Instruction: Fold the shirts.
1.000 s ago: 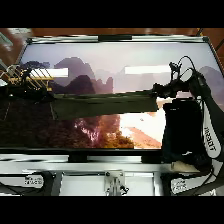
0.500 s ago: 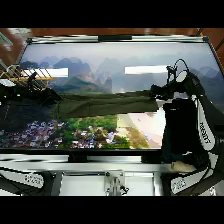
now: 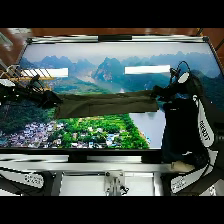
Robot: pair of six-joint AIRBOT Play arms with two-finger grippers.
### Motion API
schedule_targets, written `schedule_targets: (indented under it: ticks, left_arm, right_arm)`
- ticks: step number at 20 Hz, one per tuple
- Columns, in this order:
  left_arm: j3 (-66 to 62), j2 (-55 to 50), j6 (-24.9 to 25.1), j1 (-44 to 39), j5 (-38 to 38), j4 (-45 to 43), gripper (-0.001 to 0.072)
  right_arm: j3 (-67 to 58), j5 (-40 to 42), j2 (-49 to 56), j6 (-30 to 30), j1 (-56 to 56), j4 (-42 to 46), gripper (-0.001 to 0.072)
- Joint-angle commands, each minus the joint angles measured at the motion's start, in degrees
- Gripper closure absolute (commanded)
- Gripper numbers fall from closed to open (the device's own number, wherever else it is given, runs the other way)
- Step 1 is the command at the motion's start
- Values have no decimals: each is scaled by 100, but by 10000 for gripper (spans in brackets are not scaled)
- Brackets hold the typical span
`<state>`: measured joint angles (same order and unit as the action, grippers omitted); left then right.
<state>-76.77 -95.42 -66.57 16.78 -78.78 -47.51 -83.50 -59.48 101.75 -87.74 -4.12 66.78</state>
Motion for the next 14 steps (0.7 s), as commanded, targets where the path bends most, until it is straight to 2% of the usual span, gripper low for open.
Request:
schedule_targets:
  ticks: [1,5,8,9,11,12,13,14]
  left_arm:
    - [-7,4,11,0,-140,2,131]
    - [-7,4,136,0,-120,2,132]
    - [-7,4,133,0,-125,4,132]
    - [-7,4,133,-2,-125,7,132]
    - [-7,7,140,-2,-81,7,132]
    - [-7,20,140,-4,-11,7,138]
    - [-9,57,151,-31,96,24,191]
    - [-7,107,197,-70,192,118,211]
  right_arm:
    - [-4,-26,192,17,-11,-96,126]
    - [-4,-179,249,105,-11,-369,126]
    - [-4,-693,463,258,-11,-758,139]
    - [-4,-785,496,463,-4,-907,248]
    - [-11,-791,426,813,7,-1204,555]
    - [-11,-739,326,962,0,-1281,638]
    - [-11,-649,162,1108,0,-1283,639]
    - [-11,-581,-24,1239,0,-1290,638]
